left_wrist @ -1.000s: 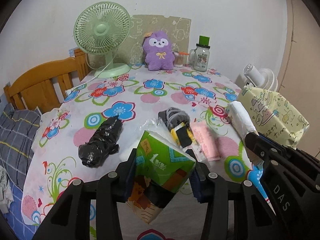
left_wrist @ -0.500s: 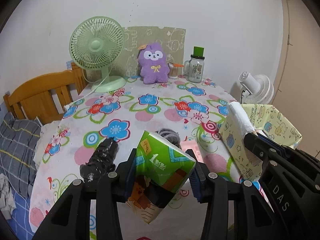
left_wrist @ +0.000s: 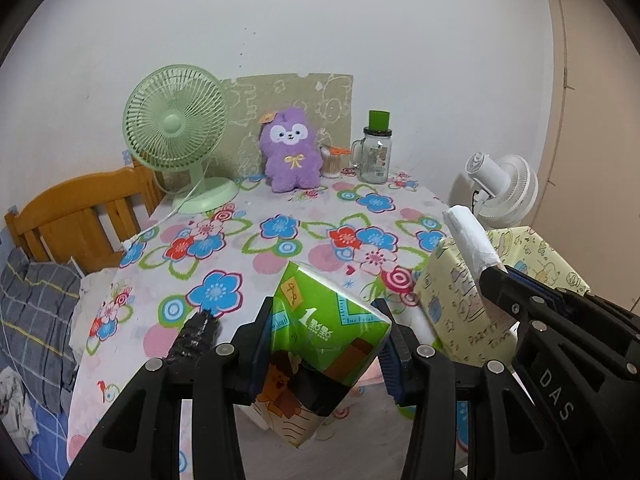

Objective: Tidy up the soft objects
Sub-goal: 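Carry the tissue box with the left tool while the right tool carries the roll toward the gift box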

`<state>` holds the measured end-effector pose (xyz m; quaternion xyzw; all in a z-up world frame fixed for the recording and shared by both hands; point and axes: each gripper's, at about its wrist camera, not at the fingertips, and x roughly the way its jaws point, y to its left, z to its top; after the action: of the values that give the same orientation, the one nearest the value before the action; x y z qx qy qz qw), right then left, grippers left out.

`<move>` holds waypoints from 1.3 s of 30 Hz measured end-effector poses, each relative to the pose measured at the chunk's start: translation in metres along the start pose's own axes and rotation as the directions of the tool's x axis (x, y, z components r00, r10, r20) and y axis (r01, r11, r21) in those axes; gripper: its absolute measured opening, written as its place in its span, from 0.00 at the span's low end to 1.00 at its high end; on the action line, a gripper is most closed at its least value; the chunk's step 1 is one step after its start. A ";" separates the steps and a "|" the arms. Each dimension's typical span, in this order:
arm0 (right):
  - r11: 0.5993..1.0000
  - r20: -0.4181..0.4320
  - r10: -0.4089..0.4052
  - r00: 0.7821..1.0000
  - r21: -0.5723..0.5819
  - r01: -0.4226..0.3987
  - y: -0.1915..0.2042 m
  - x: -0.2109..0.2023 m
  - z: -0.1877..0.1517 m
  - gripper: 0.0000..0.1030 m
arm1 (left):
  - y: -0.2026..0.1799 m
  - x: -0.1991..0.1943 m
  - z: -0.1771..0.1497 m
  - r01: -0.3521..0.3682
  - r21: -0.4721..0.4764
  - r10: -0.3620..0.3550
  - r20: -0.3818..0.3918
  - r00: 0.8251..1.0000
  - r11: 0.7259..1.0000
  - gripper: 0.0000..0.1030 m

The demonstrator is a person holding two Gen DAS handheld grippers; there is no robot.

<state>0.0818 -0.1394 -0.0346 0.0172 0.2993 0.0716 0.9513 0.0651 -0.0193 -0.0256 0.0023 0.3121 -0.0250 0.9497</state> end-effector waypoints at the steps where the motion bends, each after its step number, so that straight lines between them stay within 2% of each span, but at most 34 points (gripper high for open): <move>1: 1.000 0.003 -0.002 1.000 -0.001 0.002 -0.003 -0.001 0.002 0.09 | -0.003 0.000 0.002 0.003 0.003 -0.003 0.002 1.000 1.000 0.46; 23: 0.999 0.048 -0.029 0.998 0.019 0.028 -0.069 -0.023 0.028 0.09 | -0.074 -0.005 0.030 0.057 0.069 -0.060 0.052 0.997 0.996 0.46; 39: 0.996 0.063 -0.075 0.995 0.053 0.072 -0.126 -0.030 0.036 0.09 | -0.127 0.009 0.045 0.143 0.148 -0.154 0.067 0.986 0.979 0.46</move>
<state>0.0943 -0.2684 0.0022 0.0328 0.2706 0.0284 0.9617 0.0926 -0.1478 0.0064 0.0461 0.2713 -0.1184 0.9541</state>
